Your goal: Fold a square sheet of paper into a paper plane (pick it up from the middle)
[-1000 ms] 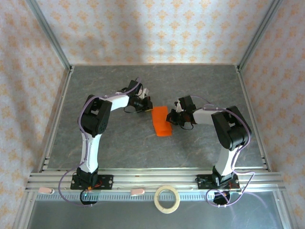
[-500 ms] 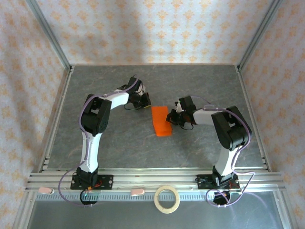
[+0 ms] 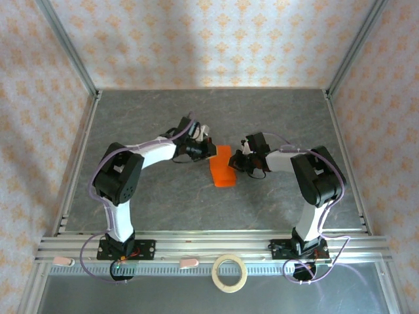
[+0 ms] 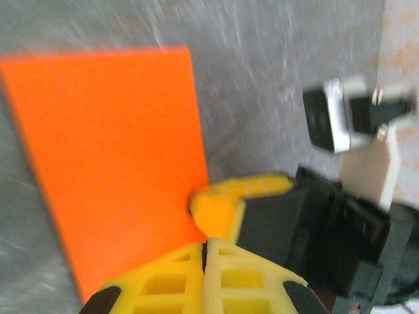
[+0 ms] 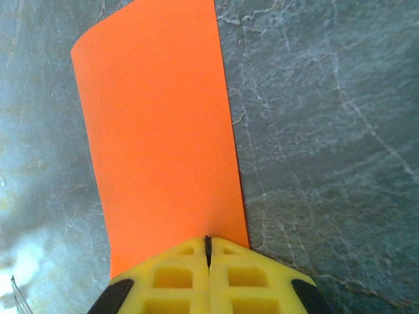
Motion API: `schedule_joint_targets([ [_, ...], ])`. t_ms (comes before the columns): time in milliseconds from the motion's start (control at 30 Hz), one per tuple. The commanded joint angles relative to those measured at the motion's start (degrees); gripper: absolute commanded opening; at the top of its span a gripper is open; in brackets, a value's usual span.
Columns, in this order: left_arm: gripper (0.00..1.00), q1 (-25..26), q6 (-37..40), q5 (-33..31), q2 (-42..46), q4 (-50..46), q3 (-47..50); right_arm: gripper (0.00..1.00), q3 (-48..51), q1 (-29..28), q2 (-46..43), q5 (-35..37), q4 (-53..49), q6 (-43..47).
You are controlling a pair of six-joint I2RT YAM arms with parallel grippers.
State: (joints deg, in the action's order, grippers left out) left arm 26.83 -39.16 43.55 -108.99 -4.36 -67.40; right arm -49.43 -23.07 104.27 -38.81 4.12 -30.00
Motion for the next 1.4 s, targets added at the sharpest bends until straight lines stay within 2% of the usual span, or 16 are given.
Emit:
schedule_joint_targets([
  [0, 0.00, 1.1, 0.2, 4.1, -0.2, 2.1, 2.0, 0.00, 3.4, 0.3, 2.5, 7.7, -10.3, -0.2],
  [67, 0.00, 1.6, 0.7, 4.9, -2.5, 2.1, 2.7, 0.00, 3.4, 0.4, 2.7, 7.8, -10.3, -0.2],
  [333, 0.00, 1.5, 3.0, 0.4, -4.2, -0.3, 5.6, 0.00, 3.6, 0.3, 3.1, 7.8, -10.0, -0.4],
  [667, 0.00, 0.9, 10.2, -9.7, -3.0, -7.3, 10.9, 0.00, 4.4, 0.3, 3.4, 8.2, -9.8, -0.2],
  [867, 0.00, 1.1, 8.6, -5.7, 3.7, -5.9, 10.0, 0.00, 4.4, 0.3, 3.4, 8.4, -9.7, -0.3],
  [1000, 0.00, 1.6, 3.2, -1.1, 6.0, -1.1, 9.9, 0.00, 4.2, 0.4, 3.4, 8.4, -9.7, -0.3],
  [1167, 0.00, 2.9, -2.2, 3.5, 4.5, 6.1, 11.2, 0.00, 4.0, 0.4, 3.5, 8.4, -9.8, -0.5],
  [1367, 0.00, 3.6, -0.9, 3.0, 2.0, 5.5, 13.0, 0.00, 4.1, 0.4, 3.5, 8.6, -9.9, -0.5],
])
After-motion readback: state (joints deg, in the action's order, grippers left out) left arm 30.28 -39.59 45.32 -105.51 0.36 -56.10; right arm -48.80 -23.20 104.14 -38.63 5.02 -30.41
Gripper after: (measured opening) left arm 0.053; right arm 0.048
